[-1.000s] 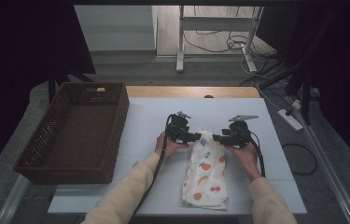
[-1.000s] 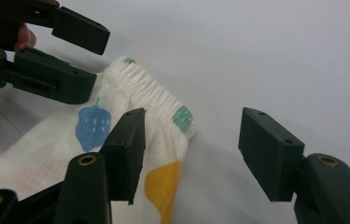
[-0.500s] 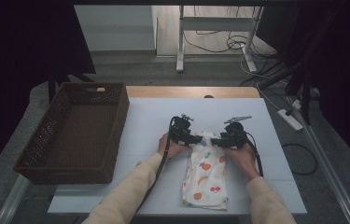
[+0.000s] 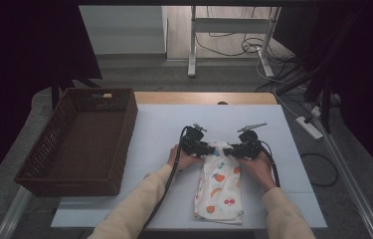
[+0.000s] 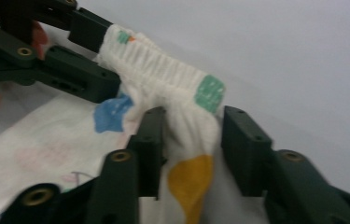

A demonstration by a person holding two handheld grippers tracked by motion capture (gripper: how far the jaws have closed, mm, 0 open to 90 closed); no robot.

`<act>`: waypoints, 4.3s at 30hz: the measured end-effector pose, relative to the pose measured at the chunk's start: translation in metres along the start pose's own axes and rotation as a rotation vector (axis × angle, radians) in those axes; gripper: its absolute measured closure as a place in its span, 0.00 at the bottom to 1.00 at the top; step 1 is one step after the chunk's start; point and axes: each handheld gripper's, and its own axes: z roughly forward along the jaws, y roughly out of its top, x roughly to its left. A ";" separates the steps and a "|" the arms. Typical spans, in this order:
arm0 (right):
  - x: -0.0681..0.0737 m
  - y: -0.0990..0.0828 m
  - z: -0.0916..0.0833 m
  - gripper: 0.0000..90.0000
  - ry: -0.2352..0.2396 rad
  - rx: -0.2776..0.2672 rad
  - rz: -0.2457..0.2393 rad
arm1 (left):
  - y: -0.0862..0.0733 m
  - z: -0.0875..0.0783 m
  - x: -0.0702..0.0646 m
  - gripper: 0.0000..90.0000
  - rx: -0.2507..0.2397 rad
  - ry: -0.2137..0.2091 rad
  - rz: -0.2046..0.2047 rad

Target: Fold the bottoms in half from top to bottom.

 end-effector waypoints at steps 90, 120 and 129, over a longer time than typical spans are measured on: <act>0.033 0.039 -0.022 0.94 0.036 -0.214 -0.228 | 0.004 -0.072 0.010 0.88 -0.185 -0.009 0.115; 0.047 0.024 -0.030 0.94 0.066 -0.221 -0.242 | -0.013 -0.078 -0.001 0.88 -0.191 -0.050 0.118; 0.047 0.015 -0.034 0.94 0.066 -0.214 -0.239 | -0.016 -0.076 -0.008 0.88 -0.185 -0.064 0.128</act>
